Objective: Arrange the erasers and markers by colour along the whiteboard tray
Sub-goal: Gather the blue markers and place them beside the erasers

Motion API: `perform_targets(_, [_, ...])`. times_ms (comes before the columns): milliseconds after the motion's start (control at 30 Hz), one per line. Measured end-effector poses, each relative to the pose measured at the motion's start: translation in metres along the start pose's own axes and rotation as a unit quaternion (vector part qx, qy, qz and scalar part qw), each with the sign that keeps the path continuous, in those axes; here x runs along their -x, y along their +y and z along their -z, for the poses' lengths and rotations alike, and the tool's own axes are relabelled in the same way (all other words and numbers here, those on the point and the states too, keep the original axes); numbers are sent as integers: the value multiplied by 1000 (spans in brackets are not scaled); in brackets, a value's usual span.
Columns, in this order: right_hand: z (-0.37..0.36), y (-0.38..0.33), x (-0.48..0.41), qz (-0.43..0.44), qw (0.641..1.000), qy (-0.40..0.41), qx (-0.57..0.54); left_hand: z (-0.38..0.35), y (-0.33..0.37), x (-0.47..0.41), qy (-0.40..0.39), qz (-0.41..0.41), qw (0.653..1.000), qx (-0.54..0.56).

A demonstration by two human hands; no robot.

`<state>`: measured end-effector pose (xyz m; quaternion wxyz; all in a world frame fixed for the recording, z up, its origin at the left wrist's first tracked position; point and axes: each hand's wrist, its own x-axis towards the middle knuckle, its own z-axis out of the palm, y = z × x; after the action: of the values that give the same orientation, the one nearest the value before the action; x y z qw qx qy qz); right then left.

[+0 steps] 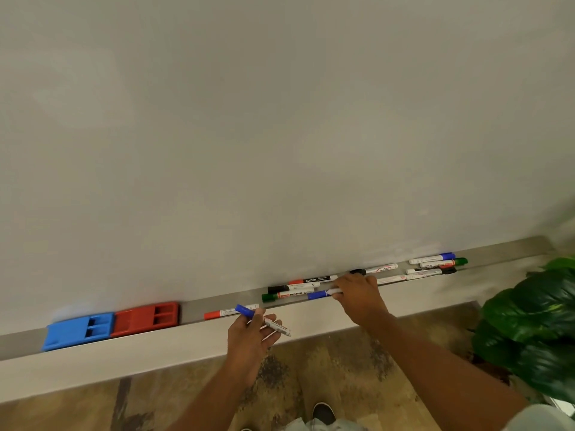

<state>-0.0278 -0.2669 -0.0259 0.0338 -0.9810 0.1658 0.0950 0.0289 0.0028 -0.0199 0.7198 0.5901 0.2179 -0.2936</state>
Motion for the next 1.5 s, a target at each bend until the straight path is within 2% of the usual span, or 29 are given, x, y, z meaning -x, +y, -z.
perform_targets(400, [9, -2, -17, 49, 996, -56, 55, -3, -5, -1, 12, 5, 1000, -10])
perform_targets(633, [13, -2, -17, 55, 997, -43, 25, -6, -5, -2, -2, -4, 1000, -27])
perform_targets(833, [14, -16, -7, 34, 995, -8, -89, -15, -5, -2, -16, -1, 999, -44])
perform_targets(1033, [11, -43, 15, 17, 955, -8, -297, -30, -3, 4, -56, 6, 997, -49])
perform_targets(1333, [5, -76, 46, -5, 908, 24, -418, -40, -7, 13, -101, -18, 990, -93])
perform_targets(1500, [3, -83, 55, -39, 890, 1, -455, -46, -11, 14, -108, -13, 989, -98])
